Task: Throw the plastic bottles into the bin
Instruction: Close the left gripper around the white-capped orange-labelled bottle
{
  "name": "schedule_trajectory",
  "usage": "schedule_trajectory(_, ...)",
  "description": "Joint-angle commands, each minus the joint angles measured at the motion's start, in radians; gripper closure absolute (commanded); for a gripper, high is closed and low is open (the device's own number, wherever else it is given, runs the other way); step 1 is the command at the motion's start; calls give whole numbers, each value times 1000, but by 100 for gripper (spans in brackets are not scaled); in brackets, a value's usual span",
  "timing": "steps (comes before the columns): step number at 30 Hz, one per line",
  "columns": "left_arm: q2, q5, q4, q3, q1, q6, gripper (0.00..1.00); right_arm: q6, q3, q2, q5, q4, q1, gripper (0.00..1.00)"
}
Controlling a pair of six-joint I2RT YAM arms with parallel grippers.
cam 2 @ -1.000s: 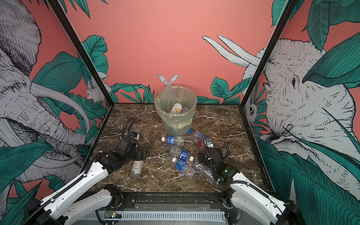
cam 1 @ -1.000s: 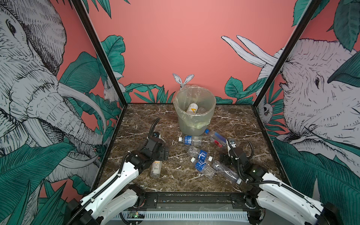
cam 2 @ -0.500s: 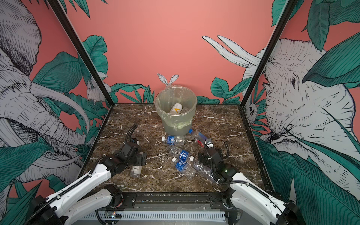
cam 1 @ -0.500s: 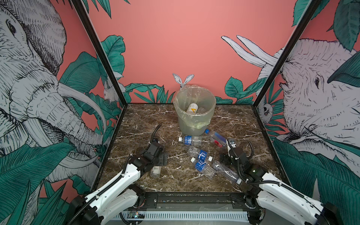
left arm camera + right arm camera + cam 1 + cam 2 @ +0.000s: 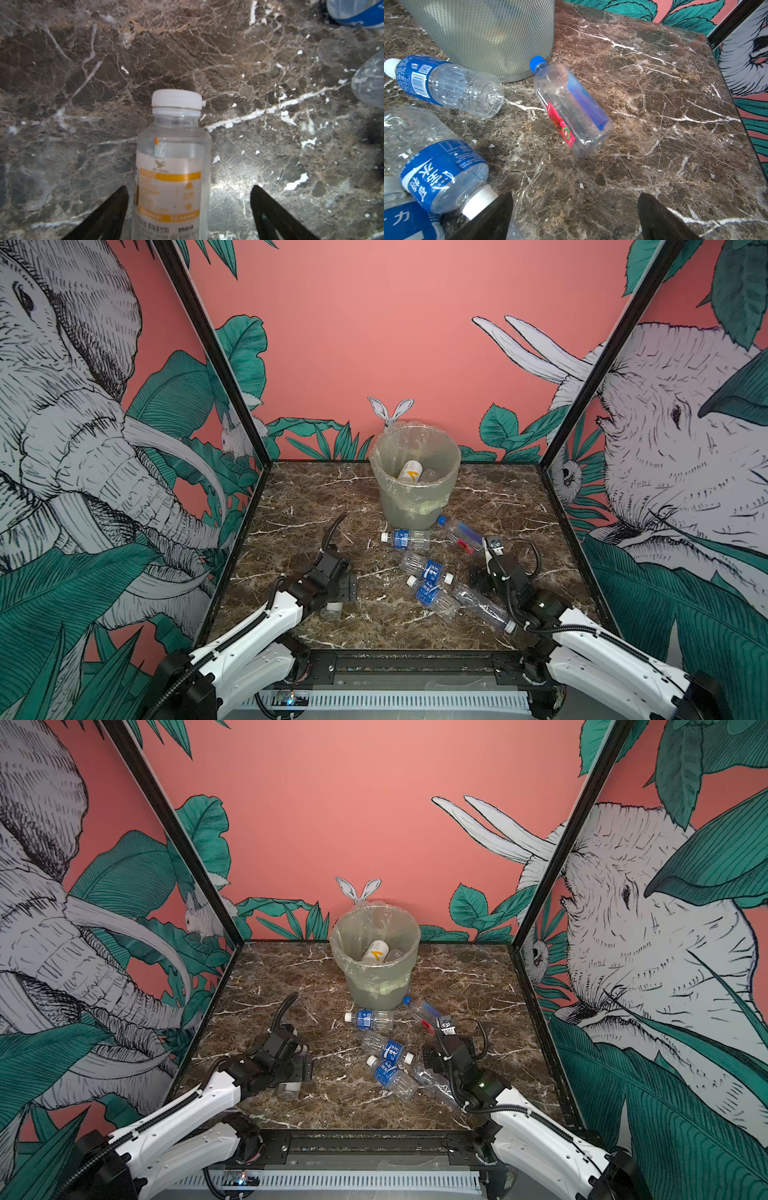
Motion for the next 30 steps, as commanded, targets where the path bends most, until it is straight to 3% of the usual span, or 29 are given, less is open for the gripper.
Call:
schedule_trajectory(1,5,20,19,-30,-4,-42,9,3,23,1,17,31,-1,5)
schedule_trajectory(10,42,42,62,-63,-4,-55,16,3,23,3,18,31,-1,5)
schedule_trajectory(23,47,41,87,-78,-5,-45,46,3,24,7,19,34,-1,6)
schedule_trajectory(30,-37,42,96,-85,-5,-15,51,3,24,6,18,32,-1,6)
